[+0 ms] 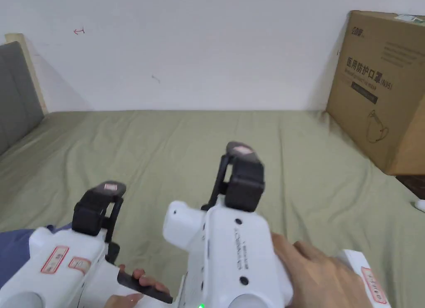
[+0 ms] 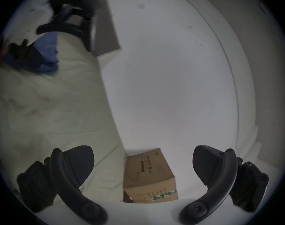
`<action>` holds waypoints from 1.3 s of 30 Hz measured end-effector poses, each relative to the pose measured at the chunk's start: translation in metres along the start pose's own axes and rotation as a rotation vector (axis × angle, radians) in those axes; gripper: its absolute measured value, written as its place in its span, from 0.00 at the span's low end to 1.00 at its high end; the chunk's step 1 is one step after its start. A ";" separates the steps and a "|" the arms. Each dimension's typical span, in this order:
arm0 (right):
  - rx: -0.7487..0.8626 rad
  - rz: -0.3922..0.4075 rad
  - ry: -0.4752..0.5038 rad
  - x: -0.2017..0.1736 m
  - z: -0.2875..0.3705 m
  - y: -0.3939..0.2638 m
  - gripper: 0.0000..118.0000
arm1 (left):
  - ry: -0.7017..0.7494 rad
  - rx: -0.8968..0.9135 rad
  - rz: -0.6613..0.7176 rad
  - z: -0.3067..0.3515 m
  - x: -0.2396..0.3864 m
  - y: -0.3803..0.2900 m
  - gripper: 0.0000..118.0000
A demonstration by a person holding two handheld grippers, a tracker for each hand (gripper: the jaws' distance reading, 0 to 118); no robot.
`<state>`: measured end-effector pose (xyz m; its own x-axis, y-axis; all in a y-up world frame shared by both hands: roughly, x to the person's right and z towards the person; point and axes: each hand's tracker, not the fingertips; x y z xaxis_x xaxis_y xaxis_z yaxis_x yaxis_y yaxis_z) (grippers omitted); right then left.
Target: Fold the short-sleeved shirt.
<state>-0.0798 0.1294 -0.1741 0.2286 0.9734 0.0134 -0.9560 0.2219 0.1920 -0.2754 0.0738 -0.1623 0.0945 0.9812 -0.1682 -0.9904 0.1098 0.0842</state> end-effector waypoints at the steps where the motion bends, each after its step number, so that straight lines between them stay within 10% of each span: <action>1: -0.010 -0.061 0.049 -0.001 -0.001 0.000 1.00 | 0.070 -0.012 0.015 -0.001 -0.002 0.003 1.00; 3: -0.046 -0.196 0.129 0.005 -0.004 -0.001 1.00 | 0.051 -0.002 -0.021 -0.001 0.001 0.007 1.00; 7: -0.118 -0.520 0.043 0.043 -0.017 -0.011 1.00 | 0.081 0.094 -0.636 0.005 0.075 -0.011 1.00; 12: -0.207 -1.376 0.110 0.094 -0.031 -0.071 1.00 | -0.068 0.101 -1.323 0.022 0.144 -0.068 1.00; 15: -0.338 -1.623 0.052 0.080 -0.037 -0.117 1.00 | -0.089 0.065 -1.482 0.030 0.145 -0.094 1.00; 18: -0.386 -1.692 0.018 0.077 -0.034 -0.142 1.00 | -0.066 -0.010 -1.405 0.029 0.133 -0.096 1.00; 29: -0.258 -1.274 -0.061 0.083 -0.017 -0.095 1.00 | 0.058 0.061 -1.413 0.026 0.149 -0.086 1.00; 31: -0.259 -1.267 -0.043 0.079 -0.016 -0.094 0.98 | 0.042 0.057 -1.420 0.027 0.143 -0.084 0.79; 33: -0.226 -1.282 -0.037 0.078 -0.013 -0.094 0.65 | 0.081 0.067 -1.435 0.022 0.138 -0.088 0.18; 34: -0.250 -1.276 -0.050 0.077 -0.017 -0.092 0.13 | 0.120 0.061 -1.445 0.019 0.134 -0.088 0.01; 39: -0.288 -1.257 -0.048 0.073 -0.022 -0.099 0.06 | 0.085 -0.021 -1.405 0.011 0.123 -0.083 0.00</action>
<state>0.0279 0.1795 -0.2135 0.9961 0.0869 0.0149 -0.0845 0.9893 -0.1192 -0.1803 0.1869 -0.1793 0.9868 0.0435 -0.1560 -0.0771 0.9734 -0.2157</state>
